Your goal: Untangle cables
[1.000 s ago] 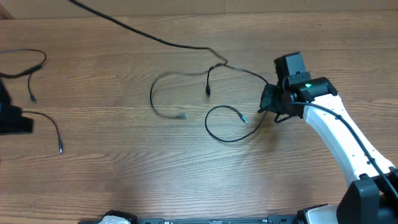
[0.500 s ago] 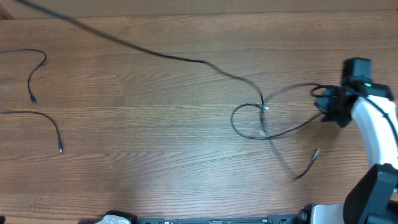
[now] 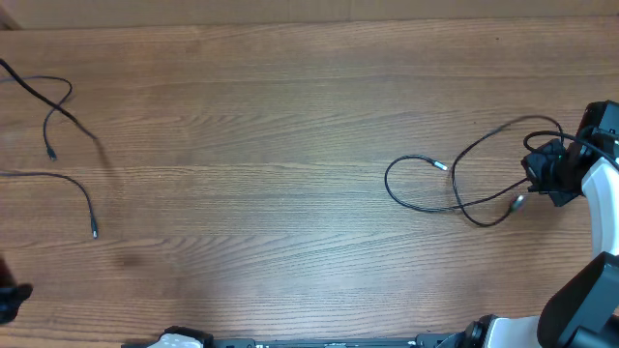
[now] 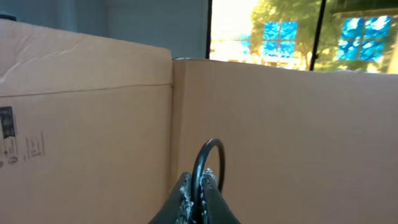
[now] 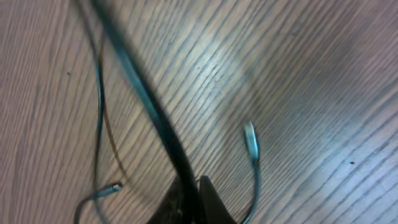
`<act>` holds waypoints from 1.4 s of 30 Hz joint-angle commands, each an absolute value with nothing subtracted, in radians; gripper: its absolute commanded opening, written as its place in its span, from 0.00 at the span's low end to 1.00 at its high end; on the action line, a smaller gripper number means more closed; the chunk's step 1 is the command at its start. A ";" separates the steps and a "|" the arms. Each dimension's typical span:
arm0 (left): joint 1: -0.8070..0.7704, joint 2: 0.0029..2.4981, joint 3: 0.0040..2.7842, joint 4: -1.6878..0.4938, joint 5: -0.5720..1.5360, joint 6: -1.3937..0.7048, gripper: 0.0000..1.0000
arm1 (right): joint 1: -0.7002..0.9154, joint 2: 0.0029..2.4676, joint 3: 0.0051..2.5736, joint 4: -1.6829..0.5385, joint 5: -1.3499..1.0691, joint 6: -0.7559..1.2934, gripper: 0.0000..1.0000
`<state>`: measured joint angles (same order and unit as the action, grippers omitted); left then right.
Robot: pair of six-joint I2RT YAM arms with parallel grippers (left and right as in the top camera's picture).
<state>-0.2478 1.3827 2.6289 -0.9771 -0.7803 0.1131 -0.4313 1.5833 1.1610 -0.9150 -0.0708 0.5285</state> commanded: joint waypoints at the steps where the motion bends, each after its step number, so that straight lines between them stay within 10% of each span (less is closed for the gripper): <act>1: -0.239 1.398 2.596 -0.950 -0.826 0.189 0.04 | -0.419 1.586 1.155 -0.909 -0.107 0.495 0.04; 21: 0.220 1.581 2.326 -1.076 -0.293 -0.057 0.04 | -0.386 1.586 1.155 -0.907 -0.118 0.466 0.04; 42: 0.438 1.852 2.320 -1.368 -0.278 -0.458 0.04 | -0.386 1.586 1.155 -0.905 -0.118 0.462 0.04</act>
